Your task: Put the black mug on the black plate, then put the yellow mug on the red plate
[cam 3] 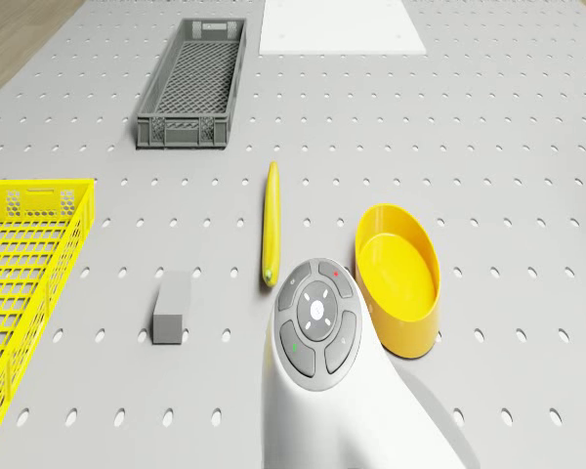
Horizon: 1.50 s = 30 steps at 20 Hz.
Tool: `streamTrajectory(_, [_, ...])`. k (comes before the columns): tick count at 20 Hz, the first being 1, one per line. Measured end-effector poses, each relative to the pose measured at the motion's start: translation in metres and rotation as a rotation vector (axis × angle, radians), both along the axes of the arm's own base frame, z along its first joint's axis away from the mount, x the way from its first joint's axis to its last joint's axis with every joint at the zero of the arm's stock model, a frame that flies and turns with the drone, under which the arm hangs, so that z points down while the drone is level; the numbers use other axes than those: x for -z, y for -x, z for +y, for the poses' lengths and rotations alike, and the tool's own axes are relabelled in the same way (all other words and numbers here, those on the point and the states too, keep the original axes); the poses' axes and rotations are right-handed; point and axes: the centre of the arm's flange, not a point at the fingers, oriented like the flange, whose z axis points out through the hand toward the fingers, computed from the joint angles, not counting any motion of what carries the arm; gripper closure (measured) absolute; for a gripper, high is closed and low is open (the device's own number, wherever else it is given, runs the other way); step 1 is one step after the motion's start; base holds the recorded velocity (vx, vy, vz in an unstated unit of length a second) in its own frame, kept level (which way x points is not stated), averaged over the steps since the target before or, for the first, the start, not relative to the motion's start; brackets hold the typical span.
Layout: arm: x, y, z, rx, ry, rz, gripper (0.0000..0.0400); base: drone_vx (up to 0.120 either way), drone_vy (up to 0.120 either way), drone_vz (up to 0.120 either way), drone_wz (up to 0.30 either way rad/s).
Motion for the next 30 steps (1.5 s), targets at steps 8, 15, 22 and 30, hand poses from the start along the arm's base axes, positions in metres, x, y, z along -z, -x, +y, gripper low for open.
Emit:
streamTrajectory(8, [0.000, 0.000, 0.000, 0.000, 0.000, 0.000, 0.0290, 0.010, -0.120, -0.055, 0.000])
streamTrajectory(15, [0.000, 0.000, 0.000, 0.000, 0.000, 0.000, 0.0290, 0.000, -0.120, -0.086, 0.000])
streamTrajectory(22, [0.000, 0.000, 0.010, 0.000, 0.000, 0.000, 0.0290, 0.000, -0.029, 0.000, 0.000])
streamTrajectory(30, [-0.012, 0.000, 0.030, 0.000, 0.000, 0.000, 0.0290, 0.000, 0.000, 0.000, 0.000])
